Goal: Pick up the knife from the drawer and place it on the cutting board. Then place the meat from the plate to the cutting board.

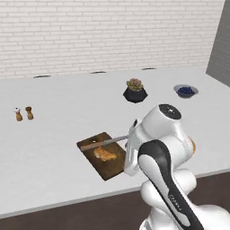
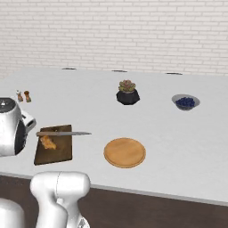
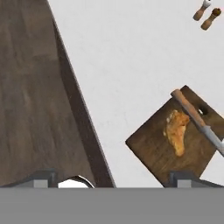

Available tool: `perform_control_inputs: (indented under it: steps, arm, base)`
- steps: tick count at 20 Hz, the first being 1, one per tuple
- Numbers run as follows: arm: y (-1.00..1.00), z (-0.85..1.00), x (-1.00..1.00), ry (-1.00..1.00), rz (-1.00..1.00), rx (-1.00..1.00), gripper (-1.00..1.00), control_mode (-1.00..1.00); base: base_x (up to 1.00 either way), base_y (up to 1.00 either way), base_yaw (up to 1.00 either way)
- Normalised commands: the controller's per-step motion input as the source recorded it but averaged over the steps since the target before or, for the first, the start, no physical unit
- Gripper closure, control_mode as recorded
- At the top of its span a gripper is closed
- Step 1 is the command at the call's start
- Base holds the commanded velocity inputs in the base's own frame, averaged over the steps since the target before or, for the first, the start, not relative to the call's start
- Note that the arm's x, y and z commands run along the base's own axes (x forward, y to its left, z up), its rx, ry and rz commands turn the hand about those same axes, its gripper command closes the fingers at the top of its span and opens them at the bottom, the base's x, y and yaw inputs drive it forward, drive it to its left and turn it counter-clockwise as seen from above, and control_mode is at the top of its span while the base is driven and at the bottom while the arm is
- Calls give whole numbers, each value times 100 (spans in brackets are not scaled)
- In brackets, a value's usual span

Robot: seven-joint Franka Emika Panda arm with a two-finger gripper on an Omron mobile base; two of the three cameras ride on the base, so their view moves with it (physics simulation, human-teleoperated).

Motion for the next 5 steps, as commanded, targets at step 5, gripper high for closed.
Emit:
perform_control_inputs:
  steps: [5]
  arm:
    - [75, 99, -84, -11, 6, -6, -100, -100]
  base:
    - [0, 0, 0]
